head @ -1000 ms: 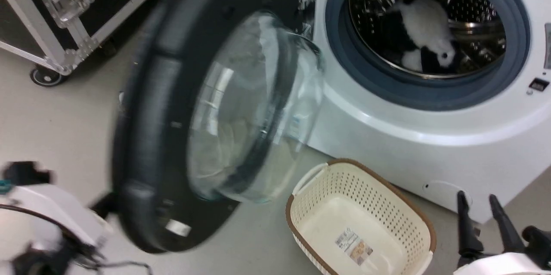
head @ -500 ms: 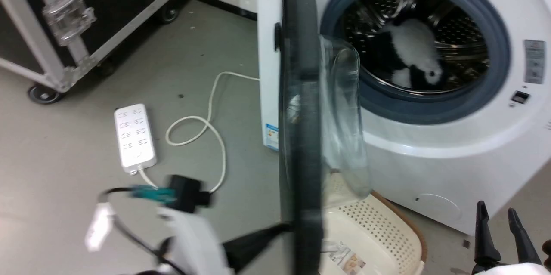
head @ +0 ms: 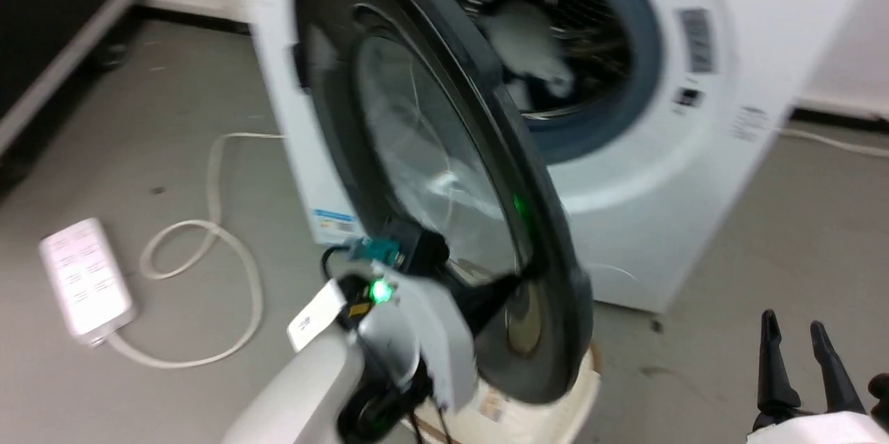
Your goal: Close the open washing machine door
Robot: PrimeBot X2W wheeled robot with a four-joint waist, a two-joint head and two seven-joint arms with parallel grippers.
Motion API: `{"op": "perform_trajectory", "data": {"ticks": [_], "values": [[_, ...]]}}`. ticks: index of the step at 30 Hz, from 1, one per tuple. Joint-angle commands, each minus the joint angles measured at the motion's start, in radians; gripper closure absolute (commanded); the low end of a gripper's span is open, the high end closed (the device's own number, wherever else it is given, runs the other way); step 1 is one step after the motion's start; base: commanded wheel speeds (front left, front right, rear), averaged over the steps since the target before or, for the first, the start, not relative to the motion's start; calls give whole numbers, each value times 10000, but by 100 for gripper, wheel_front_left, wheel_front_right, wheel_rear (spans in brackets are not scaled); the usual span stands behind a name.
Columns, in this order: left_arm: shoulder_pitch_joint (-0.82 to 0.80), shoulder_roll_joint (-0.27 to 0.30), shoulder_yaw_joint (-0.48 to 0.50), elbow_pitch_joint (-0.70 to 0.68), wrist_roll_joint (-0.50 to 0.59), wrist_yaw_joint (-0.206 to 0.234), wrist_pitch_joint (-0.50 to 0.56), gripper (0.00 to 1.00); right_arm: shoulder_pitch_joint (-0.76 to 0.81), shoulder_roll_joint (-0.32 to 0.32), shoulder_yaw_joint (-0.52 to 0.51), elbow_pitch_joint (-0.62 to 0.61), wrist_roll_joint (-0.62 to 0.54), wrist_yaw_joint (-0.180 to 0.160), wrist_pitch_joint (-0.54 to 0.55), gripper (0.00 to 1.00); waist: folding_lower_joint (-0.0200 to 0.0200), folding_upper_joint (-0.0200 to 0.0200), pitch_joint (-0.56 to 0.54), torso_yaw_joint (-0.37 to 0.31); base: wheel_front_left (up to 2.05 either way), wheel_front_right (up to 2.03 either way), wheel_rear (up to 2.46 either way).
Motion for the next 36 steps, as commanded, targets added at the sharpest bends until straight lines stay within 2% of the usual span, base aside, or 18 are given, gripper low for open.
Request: {"op": "perform_trajectory", "data": {"ticks": [1,8,12,17,22,28,31,36], "values": [[-650,-92,-313,444,179,-45,-541,100,-122,-8,17,9,107,10,-41,0,-1,-1,369,-953,0,0,0],[-2832,-484,-933,2920,1079,-45,-2910,100,-222,-8,94,-31,249,10,-41,0,-1,-1,696,-1815,0,0,0],[-3650,-827,-856,4222,1276,-45,-4000,100,-237,-8,94,-23,269,10,-41,0,-1,-1,692,-1883,0,0,0],[-4060,-940,-371,4889,1151,40,-5307,100,-184,-8,24,-58,268,10,-41,0,-1,-1,437,-1555,0,0,0],[-3969,-363,699,4565,1361,773,-6672,100,-52,-8,4,-120,250,10,-41,0,-1,-1,78,-1051,0,0,0],[-2734,851,2230,2968,2618,2115,-6852,100,19,-8,164,-197,278,10,-41,0,-1,-1,-147,-633,0,0,0],[-1575,1152,2890,2575,2544,2368,-6854,100,54,-8,236,-231,289,10,-41,0,-1,-1,-229,-525,0,0,0],[172,1385,3489,2282,2202,2459,-6853,100,194,-8,357,-292,304,10,-41,0,-1,-1,-320,-410,0,0,0]]}}
